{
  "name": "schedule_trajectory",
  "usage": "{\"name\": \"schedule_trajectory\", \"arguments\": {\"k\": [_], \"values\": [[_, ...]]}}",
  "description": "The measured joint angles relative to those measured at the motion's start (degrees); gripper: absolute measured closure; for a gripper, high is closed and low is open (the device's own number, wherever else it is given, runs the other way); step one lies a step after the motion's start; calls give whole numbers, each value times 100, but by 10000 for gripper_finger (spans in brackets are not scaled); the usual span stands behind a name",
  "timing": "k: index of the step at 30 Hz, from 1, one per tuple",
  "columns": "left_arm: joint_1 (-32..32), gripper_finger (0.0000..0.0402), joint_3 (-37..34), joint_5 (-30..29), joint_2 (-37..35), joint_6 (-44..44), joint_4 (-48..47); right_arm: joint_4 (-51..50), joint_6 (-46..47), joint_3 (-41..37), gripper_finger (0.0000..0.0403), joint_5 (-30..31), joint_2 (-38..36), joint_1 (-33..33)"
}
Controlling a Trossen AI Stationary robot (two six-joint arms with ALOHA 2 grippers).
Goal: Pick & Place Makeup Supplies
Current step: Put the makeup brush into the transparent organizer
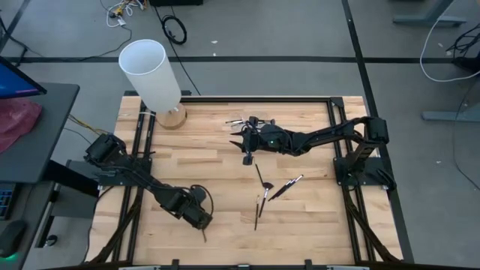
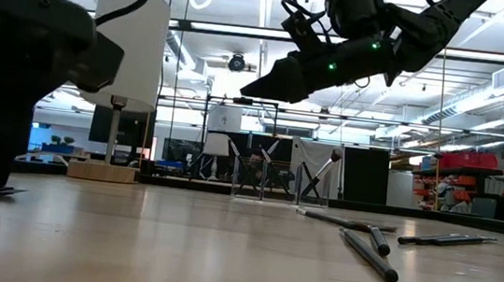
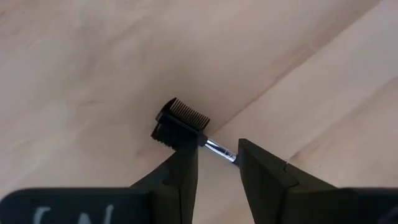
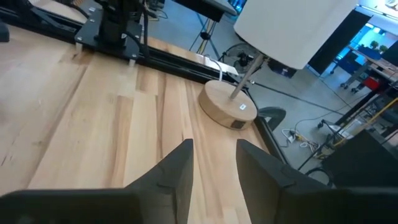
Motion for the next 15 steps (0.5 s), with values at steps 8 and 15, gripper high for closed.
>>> {"name": "schedule_trajectory", "arguments": {"k": [8,15], "values": [[176,285,0,-257,4,527,48,30,17,0,277,-16,0,1],[637,285,0,-1386,4,1818,53,28,17,0,277,-18,0,1]]}}
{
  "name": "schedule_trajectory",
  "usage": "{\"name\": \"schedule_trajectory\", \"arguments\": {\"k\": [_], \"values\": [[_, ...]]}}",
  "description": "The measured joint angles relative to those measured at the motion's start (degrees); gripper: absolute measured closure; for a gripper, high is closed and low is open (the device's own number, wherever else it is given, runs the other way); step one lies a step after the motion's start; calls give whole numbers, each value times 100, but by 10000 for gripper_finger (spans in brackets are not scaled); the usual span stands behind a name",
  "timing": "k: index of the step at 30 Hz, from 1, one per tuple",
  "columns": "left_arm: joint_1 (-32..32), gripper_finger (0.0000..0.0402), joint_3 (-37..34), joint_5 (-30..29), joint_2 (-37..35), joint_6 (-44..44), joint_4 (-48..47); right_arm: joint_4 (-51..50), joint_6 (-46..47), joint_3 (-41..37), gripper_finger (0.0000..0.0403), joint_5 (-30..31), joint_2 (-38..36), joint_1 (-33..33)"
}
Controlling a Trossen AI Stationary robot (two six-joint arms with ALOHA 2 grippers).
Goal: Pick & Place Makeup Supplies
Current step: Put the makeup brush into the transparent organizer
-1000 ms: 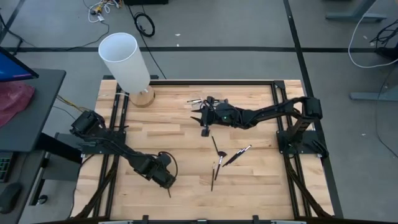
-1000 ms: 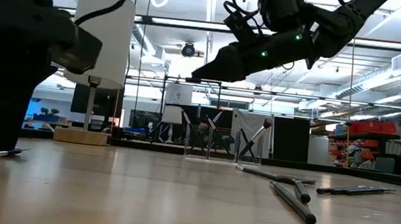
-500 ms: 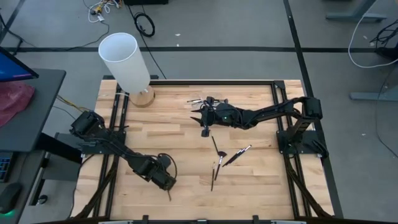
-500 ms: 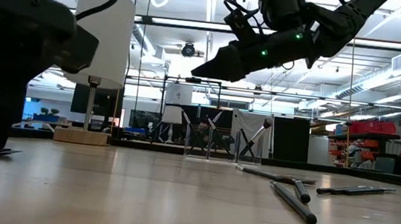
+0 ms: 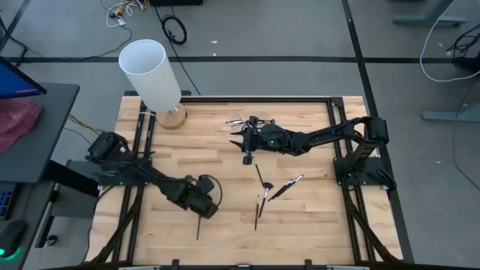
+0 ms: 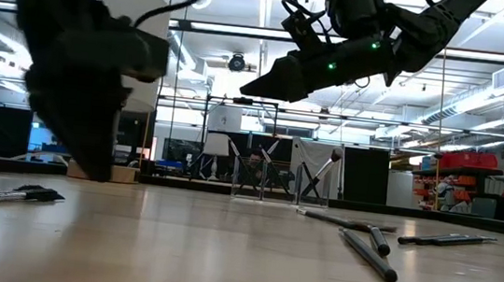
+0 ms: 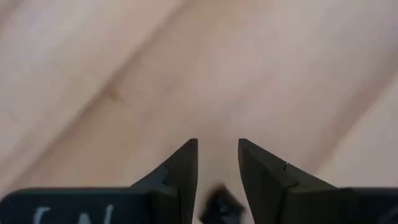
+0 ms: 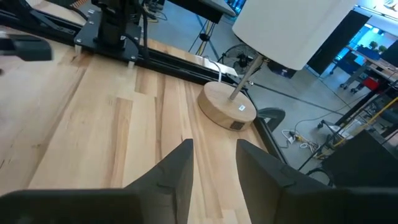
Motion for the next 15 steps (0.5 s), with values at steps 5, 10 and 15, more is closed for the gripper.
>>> {"name": "schedule_trajectory", "arguments": {"k": [5,10,15], "values": [[248,285,88,560,-161,91,147,0,0,2,277,0,0,0],[-13,285,733,1535,-240,-368,-481,-4,0,2,277,0,2,0],[-512,285,1261,1555,-234,-1203,-1736,-4,0,4,277,-2,2,0]]}}
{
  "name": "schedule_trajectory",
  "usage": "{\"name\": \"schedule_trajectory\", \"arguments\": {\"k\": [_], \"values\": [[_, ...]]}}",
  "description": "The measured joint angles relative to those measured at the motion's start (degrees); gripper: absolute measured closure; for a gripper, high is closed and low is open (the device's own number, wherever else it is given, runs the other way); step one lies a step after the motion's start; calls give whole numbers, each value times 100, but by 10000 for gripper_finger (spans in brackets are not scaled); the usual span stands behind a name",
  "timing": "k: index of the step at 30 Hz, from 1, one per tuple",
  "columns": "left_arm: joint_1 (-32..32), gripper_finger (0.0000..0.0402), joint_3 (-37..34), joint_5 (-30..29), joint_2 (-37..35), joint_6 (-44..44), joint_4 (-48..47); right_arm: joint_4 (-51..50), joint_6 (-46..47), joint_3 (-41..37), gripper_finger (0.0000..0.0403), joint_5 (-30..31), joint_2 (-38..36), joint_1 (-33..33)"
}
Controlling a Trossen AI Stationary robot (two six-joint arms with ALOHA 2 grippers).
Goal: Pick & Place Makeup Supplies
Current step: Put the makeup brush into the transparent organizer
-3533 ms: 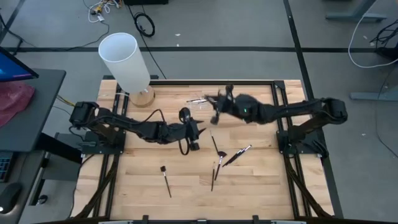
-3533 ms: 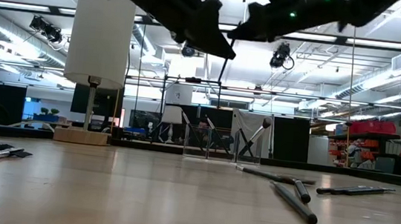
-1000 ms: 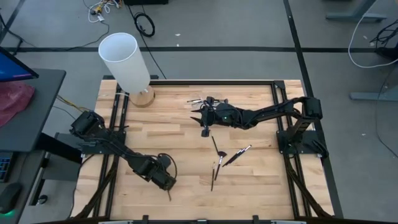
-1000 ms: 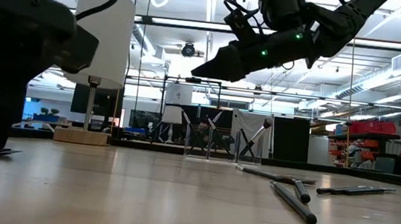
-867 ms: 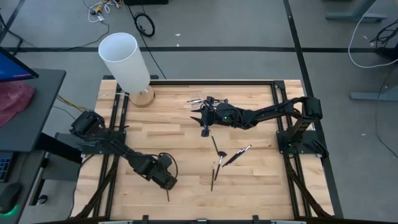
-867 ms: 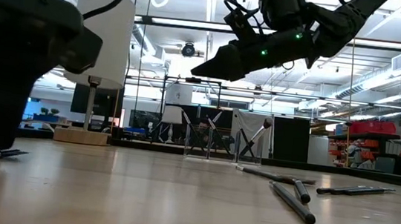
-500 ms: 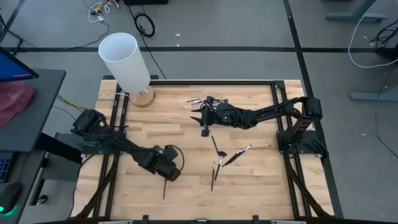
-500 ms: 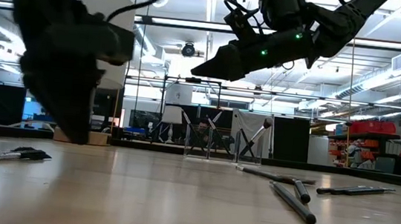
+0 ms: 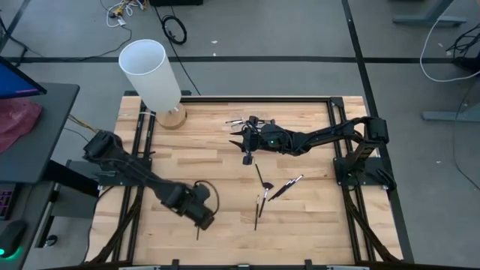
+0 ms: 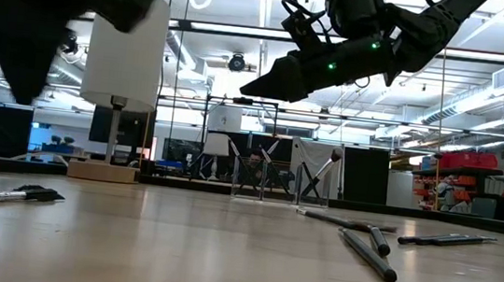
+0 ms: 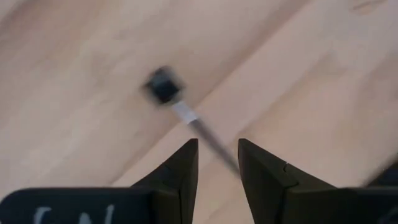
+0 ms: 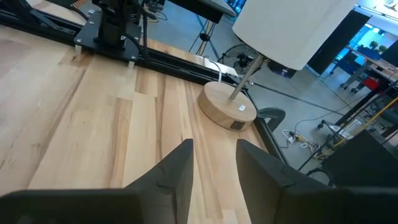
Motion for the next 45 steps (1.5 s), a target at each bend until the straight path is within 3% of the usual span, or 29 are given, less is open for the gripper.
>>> {"name": "schedule_trajectory", "arguments": {"k": [5,9,14,21,34,45], "values": [[-442,285,-315,-550,5,-968,-401,0,9,0,277,0,0,0],[-537,285,-832,-347,9,-1547,302,-2,16,0,277,0,1,0],[-563,285,-1284,-361,9,-1549,1511,-2,7,1,277,0,2,0],[-554,285,-1586,-254,11,-2017,1755,-2,4,2,277,0,2,-2],[-554,285,-1613,-458,11,-2135,1837,-2,4,2,277,-1,2,0],[-314,285,-1613,-970,11,-1406,2193,-2,2,2,277,-2,2,0]]}}
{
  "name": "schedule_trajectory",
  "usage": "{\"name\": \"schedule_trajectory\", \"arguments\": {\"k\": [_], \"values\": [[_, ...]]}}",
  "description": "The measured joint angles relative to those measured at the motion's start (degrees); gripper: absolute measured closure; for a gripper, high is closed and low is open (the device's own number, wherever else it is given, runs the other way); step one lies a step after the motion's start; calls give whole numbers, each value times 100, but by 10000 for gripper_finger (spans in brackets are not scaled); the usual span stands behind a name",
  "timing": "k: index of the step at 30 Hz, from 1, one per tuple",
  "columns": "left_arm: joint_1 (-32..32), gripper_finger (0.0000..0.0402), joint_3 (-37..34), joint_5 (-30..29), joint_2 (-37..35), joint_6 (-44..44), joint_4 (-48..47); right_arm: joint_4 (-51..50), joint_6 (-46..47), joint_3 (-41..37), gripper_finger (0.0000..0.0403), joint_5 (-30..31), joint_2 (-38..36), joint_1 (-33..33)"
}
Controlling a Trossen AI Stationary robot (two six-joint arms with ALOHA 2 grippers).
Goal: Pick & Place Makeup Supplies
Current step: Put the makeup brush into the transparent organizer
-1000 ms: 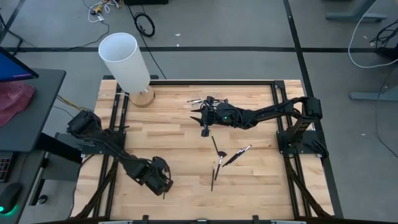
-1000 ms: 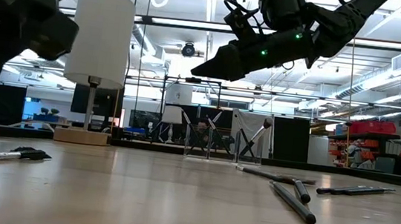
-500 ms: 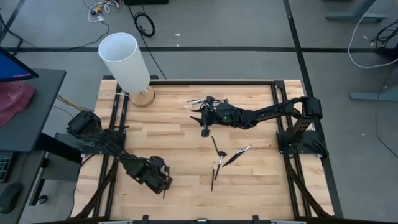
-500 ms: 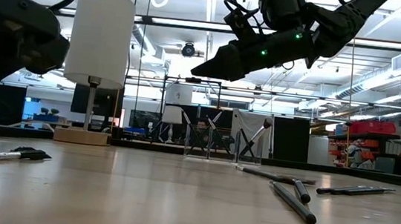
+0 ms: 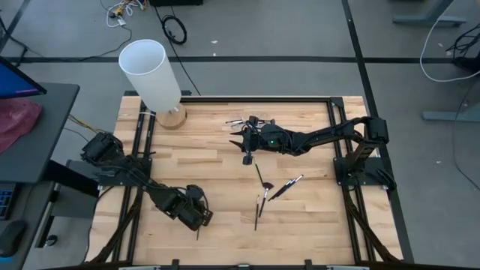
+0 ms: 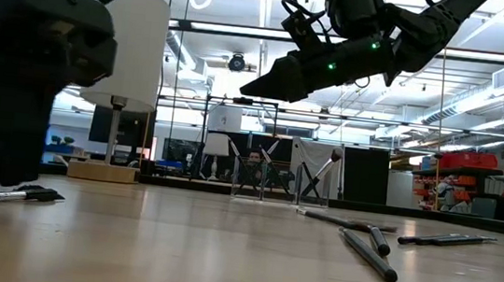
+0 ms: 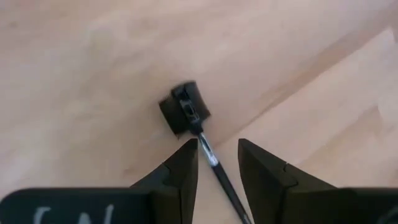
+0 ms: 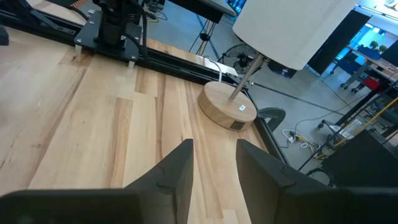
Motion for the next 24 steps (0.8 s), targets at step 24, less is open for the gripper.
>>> {"name": "schedule_trajectory", "arguments": {"k": [24], "values": [[347,389,15,-83,386,1069,-263,-135,950,0,277,-1838,0,87]]}}
